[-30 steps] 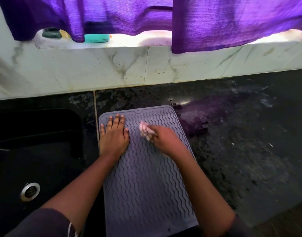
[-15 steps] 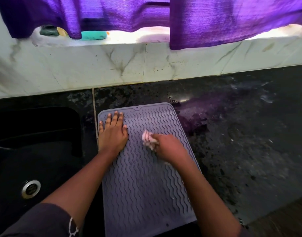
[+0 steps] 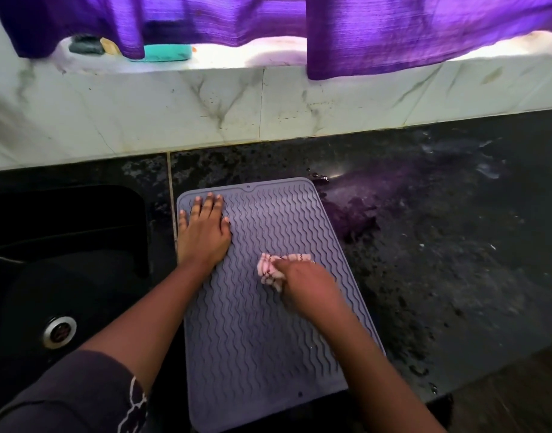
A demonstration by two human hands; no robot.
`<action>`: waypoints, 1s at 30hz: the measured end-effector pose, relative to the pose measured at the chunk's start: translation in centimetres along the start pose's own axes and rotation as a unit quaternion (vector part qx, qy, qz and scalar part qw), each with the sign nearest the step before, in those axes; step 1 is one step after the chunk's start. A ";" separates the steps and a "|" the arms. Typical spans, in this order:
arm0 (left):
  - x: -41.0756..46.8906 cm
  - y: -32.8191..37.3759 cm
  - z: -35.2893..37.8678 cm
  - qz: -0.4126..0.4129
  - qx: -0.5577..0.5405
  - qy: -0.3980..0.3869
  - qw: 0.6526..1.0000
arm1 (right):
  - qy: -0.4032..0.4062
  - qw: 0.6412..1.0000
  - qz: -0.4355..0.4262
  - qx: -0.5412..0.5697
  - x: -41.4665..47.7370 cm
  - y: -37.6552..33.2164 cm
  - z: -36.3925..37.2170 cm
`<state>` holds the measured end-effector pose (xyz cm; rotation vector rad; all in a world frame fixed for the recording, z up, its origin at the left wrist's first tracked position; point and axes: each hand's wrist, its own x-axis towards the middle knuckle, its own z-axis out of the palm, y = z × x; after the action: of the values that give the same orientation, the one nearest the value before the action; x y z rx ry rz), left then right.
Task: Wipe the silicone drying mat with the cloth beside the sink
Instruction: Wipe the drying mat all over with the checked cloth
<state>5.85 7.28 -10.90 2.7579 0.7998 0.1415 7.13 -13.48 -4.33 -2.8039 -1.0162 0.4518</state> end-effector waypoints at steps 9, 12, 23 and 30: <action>-0.1 0.0 0.1 0.002 -0.006 -0.004 1.000 | 0.015 0.999 -0.047 0.023 4.3 0.2 2.0; -0.1 0.0 0.0 0.001 -0.002 -0.004 1.000 | -0.013 0.998 -0.051 0.025 0.9 0.3 1.6; -0.1 0.0 0.0 0.005 -0.004 -0.006 1.000 | -0.015 1.000 -0.025 0.003 2.6 -0.7 2.3; -0.2 0.1 -0.1 0.008 -0.004 -0.005 1.000 | 0.015 0.998 -0.042 -0.036 -1.4 -0.9 2.8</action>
<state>5.69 7.16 -10.75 2.7561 0.7741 0.1344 4.70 -13.61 -6.44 -2.8079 -1.1621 0.3700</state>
